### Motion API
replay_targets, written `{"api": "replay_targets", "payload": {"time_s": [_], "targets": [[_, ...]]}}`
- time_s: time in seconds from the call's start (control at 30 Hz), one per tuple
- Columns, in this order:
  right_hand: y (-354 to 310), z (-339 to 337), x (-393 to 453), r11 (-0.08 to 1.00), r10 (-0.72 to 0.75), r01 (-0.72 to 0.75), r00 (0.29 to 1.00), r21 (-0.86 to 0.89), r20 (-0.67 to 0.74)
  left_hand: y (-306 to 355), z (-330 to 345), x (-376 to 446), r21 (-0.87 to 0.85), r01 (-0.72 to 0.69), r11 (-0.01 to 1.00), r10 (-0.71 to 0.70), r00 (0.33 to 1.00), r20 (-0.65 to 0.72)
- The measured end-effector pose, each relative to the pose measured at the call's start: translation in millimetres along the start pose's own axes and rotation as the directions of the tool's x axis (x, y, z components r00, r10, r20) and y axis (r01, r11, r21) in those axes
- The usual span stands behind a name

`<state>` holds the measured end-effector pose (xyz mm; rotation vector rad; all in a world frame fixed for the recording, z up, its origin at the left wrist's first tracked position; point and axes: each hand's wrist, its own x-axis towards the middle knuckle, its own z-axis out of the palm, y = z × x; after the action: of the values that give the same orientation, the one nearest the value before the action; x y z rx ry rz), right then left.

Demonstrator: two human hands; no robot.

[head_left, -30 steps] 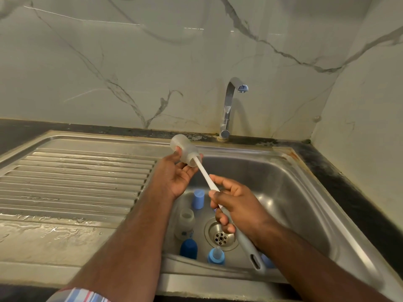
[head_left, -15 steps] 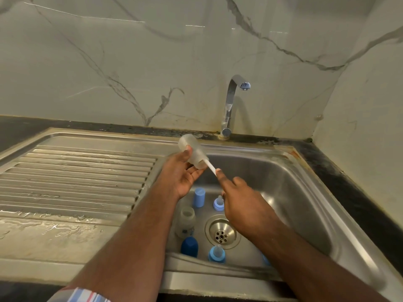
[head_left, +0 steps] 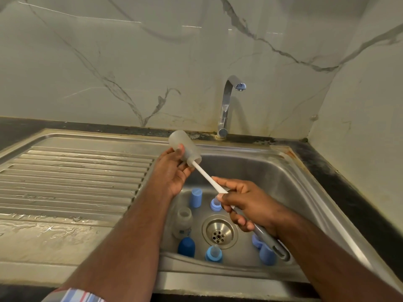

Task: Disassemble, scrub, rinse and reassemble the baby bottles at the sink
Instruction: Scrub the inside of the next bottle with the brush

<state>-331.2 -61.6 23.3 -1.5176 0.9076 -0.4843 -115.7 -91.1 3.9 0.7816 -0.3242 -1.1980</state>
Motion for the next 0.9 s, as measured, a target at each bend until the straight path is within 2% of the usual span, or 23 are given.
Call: {"api": "replay_targets", "payload": {"time_s": [0.17, 0.33, 0.53, 0.63, 0.73, 0.9], "targets": [[2, -2, -4, 0.998, 0.005, -0.005, 1.0, -0.066, 0.01, 4, -4, 5, -0.073, -0.037, 0.997, 0.029, 0.994, -0.106], [6, -9, -6, 0.994, 0.006, -0.008, 1.0, -0.113, -0.016, 11, -12, 14, -0.14, -0.151, 0.978, 0.118, 0.968, -0.22], [9, -16, -3, 0.981, -0.028, 0.011, 0.996, -0.191, -0.09, 8, -12, 13, -0.046, -0.166, 0.985, 0.15, 0.96, -0.238], [10, -19, -1, 0.979, -0.1, 0.053, 0.967, -0.199, -0.236, 7, -12, 12, 0.02, -0.168, 0.986, 0.168, 0.959, -0.23], [11, -18, 1, 0.952, -0.212, 0.115, 0.917, -0.284, -0.338, 2, -8, 10, 0.118, -0.166, 0.979, 0.186, 0.966, -0.182], [18, -22, 10, 0.839, -0.185, -0.001, 0.94, -0.545, -0.286, 2, -9, 10, 0.165, -0.141, 0.976, 0.168, 0.973, -0.16]]}}
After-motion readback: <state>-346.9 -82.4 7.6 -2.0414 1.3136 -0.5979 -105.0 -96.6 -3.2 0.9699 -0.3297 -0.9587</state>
